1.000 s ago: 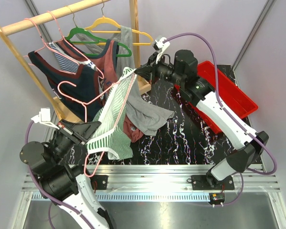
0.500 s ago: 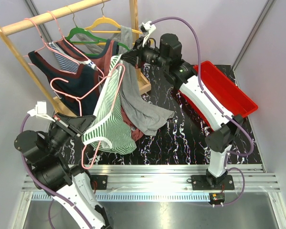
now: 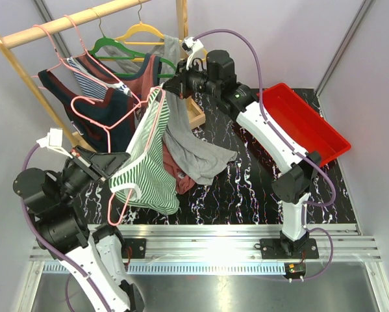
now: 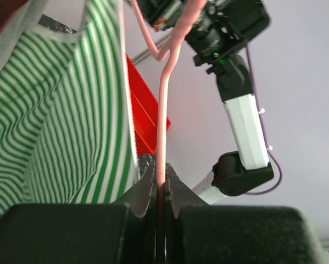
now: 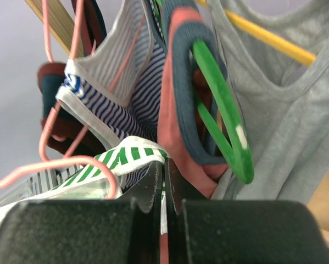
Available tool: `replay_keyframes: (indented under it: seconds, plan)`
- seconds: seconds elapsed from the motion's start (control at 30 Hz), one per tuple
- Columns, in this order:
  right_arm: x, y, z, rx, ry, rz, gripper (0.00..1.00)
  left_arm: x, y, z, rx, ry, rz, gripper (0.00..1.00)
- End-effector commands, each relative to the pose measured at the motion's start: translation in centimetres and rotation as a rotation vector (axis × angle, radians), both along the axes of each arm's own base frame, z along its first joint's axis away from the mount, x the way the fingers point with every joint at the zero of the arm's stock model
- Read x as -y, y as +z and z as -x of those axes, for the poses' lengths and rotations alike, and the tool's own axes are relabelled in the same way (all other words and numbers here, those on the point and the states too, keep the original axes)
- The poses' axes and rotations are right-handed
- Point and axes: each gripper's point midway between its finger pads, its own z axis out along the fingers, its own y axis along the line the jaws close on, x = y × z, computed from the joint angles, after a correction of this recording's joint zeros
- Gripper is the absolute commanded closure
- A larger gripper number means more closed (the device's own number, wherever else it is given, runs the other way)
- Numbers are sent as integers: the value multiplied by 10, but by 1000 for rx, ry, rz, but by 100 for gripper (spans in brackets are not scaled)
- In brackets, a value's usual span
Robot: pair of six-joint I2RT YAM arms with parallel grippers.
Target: Remove the tank top from the hanger
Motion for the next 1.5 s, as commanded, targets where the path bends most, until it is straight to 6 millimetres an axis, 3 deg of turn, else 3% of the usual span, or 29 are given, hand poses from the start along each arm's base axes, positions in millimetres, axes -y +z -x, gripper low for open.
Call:
replay_keyframes:
  seconds: [0.0, 0.1, 0.23, 0.27, 0.3, 0.37, 0.4, 0.53, 0.63, 0.67, 0.7, 0.73, 0.77, 0.8, 0.87, 0.9, 1.03, 1.1, 1.2, 1.3, 1.47]
  plan:
    - [16, 4, -10, 14, -61, 2, 97, 16, 27, 18, 109, -108, -49, 100]
    - [10, 7, 3, 16, 14, -16, 93, 13, 27, 14, 106, -110, -52, 100]
    - [17, -1, 1, 2, -7, -1, 100, 7, 41, 3, 158, -93, -58, 100]
    - [26, 2, -1, 5, -24, -5, 100, 6, 45, 0, 171, -89, -55, 100]
    - [30, -9, -1, -23, -19, 2, 100, 4, 54, -2, 207, -78, -59, 100]
    - [47, 4, 1, 11, -7, -27, 100, -2, 62, -12, 222, -65, -54, 100]
    - [49, -13, 5, -7, 24, -12, 100, -3, 67, -15, 230, -58, -47, 100]
    - [53, -7, 73, 147, 374, -34, 100, -12, 91, -33, 334, -35, -58, 100]
    - [57, -3, 101, 189, 468, -60, 100, -6, 99, -52, 369, -60, -51, 100]
    - [56, 0, 105, 193, 484, -60, 100, 1, 104, -56, 383, -77, -54, 100]
    - [52, 2, 113, 199, 521, -60, 100, 24, 92, -68, 359, -178, -74, 100]
    - [50, 1, 117, 184, 538, -55, 100, 31, 93, -85, 354, -153, -84, 100]
    - [48, 6, 121, 208, 550, -52, 100, 54, 107, -75, 437, -224, -136, 100]
    - [46, 10, 123, 229, 551, -52, 100, 65, 100, -99, 400, -237, -156, 100]
    - [46, 7, 133, 210, 560, -28, 100, 73, 111, -110, 428, -234, -160, 100]
    - [47, 6, 134, 206, 558, -25, 100, 74, 126, -113, 489, -230, -152, 100]
    - [58, 3, 144, 197, 535, 0, 100, 74, 144, -133, 557, -180, -149, 100]
    - [65, -4, 141, 219, 494, 20, 100, 73, 149, -137, 580, -166, -152, 100]
    - [85, 6, 135, 278, 396, 15, 100, 67, 154, -143, 635, -95, -156, 100]
    - [103, 22, 131, 320, 339, 5, 100, 60, 153, -148, 682, -21, -155, 100]
    - [111, 18, 137, 313, 382, 26, 100, 68, 141, -154, 770, 23, -163, 100]
